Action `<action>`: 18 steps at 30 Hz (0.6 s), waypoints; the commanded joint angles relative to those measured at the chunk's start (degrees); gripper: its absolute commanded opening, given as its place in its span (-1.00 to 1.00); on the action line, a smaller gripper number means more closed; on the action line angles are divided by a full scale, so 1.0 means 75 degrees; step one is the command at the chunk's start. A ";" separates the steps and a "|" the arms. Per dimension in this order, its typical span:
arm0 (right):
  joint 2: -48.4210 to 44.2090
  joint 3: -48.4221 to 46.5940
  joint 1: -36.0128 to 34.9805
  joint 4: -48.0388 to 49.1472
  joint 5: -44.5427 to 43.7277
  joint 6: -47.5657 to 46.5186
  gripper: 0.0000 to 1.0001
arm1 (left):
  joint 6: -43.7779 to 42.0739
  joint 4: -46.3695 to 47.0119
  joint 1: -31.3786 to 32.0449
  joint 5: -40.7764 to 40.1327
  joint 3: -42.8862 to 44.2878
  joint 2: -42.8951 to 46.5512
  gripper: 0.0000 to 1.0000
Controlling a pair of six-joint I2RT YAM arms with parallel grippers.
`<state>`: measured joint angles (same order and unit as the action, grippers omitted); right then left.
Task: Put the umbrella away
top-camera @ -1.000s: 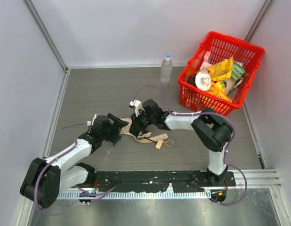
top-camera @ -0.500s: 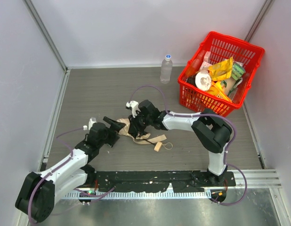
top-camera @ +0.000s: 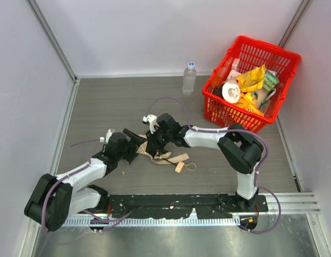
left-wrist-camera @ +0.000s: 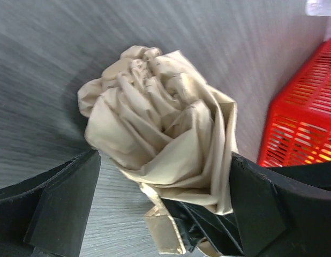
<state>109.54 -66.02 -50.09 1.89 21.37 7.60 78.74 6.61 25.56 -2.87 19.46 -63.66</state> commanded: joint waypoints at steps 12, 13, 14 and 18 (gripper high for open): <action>0.0583 0.0049 -0.0177 -0.2092 0.0444 -0.0496 -0.99 | 0.0505 -0.0929 0.0143 -0.0812 0.0711 -0.2608 0.18; 0.0571 0.0037 -0.0177 -0.2080 0.0514 -0.0520 -0.98 | 0.0528 -0.0650 0.0143 -0.0824 0.0640 -0.2714 -0.11; 0.0559 0.0014 -0.0177 -0.2080 0.0526 -0.0567 -0.99 | 0.0506 -0.0508 0.0143 -0.0801 0.0593 -0.2808 -0.35; 0.0395 0.0014 -0.0306 -0.2092 0.0211 -0.0824 -0.98 | 0.0517 -0.0389 0.0154 -0.0532 0.0510 -0.3043 -0.91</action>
<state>110.00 -68.14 -49.76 -1.65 21.19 2.52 84.86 7.70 26.50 -4.10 26.94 -81.01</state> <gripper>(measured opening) 0.248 0.206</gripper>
